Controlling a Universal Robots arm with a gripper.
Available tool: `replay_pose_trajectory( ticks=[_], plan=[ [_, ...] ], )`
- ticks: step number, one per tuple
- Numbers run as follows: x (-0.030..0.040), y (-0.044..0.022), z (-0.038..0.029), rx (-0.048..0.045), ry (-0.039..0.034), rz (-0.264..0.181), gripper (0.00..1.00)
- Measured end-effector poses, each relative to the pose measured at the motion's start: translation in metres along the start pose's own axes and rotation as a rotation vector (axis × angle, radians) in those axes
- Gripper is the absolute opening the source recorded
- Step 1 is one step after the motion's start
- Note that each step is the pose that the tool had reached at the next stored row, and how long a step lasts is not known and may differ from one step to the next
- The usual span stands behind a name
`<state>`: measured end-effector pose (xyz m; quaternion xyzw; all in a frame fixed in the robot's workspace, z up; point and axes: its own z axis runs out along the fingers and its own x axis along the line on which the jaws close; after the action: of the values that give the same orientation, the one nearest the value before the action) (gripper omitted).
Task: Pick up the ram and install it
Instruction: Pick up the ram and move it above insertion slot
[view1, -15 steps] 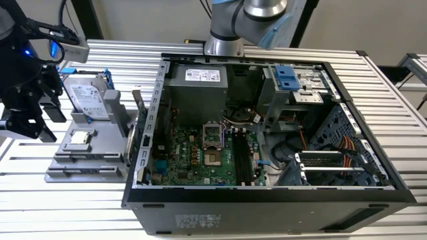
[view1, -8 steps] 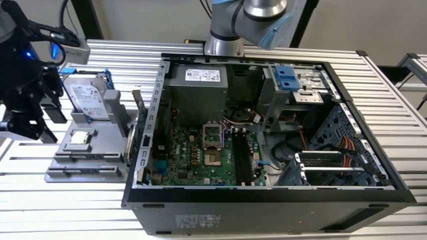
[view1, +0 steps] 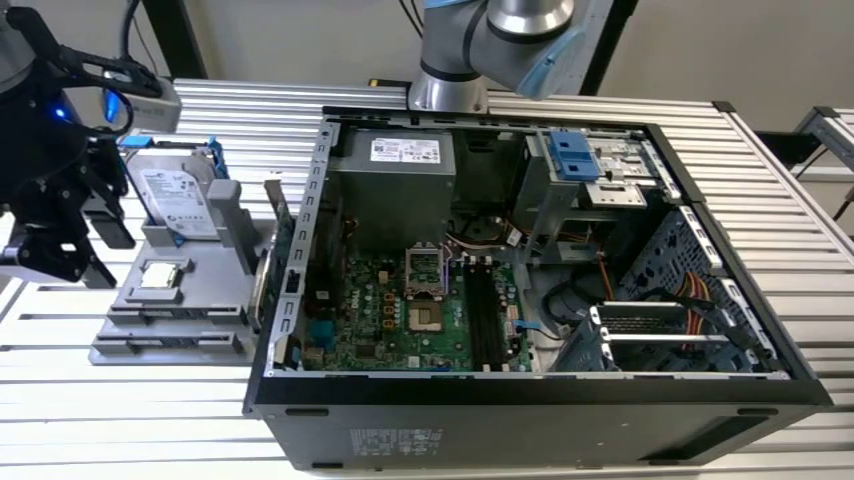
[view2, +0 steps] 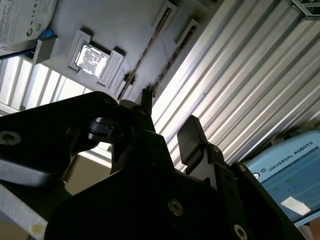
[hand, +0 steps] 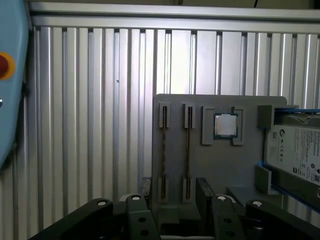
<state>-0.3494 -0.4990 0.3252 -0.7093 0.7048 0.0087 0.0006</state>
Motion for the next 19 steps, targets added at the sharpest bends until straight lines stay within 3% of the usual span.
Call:
replay_pose_trajectory(
  ticks=[19],
  plan=[
    [0.0001, -0.0001, 0.0069, 0.0, 0.0009, 0.0, 1.0]
  ],
)
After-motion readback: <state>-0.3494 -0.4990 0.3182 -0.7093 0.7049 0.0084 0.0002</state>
